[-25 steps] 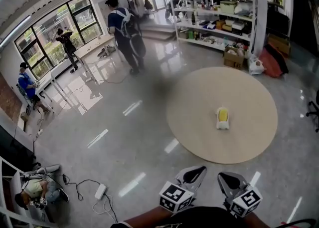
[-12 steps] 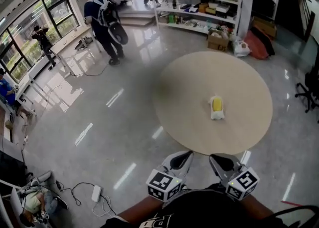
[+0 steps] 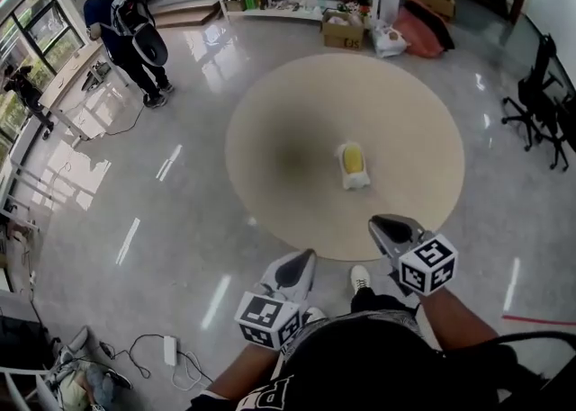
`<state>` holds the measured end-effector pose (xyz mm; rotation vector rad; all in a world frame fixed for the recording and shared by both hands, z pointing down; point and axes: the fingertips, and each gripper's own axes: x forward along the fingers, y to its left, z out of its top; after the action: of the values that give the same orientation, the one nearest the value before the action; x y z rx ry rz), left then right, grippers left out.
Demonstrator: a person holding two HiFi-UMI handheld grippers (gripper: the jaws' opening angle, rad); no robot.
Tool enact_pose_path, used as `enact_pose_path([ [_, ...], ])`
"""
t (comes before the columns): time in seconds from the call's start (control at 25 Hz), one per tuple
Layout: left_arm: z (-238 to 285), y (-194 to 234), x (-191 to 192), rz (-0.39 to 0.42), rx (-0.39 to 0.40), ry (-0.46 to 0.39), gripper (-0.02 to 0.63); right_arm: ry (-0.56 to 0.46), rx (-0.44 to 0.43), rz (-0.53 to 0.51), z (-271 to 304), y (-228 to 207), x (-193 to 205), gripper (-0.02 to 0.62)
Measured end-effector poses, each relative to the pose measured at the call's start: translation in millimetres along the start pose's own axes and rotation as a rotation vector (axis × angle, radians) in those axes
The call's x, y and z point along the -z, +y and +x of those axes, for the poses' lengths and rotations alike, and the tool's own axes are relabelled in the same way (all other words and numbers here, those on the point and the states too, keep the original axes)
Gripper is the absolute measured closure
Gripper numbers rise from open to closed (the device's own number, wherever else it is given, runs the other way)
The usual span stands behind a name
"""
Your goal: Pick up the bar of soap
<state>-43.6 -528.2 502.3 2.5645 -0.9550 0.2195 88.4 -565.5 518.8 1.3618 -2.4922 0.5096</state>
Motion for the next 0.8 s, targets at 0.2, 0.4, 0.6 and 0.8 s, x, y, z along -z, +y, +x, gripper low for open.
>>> enact_pose_path([
  [0.2,20.8,23.6,-19.7,0.035,-0.102,-0.031,0.598,0.048,0.077,-0.057,57.2,-80.9,6.5,0.554],
  [0.4,30.8,39.8,-33.5,0.042,-0.191,-0.051,0.598,0.134,0.114,-0.064,118.2,-139.6,29.9,0.546],
  [0.6,30.6,47.2,-29.7,0.028,-0.255,-0.021,0.598,0.200,0.117,-0.072,161.2,-169.7,48.9,0.540],
  [0.8,22.2,55.9,-15.8,0.017,-0.309,0.032,0.598,0.257,0.118,-0.034,189.4,-188.2,70.4,0.491],
])
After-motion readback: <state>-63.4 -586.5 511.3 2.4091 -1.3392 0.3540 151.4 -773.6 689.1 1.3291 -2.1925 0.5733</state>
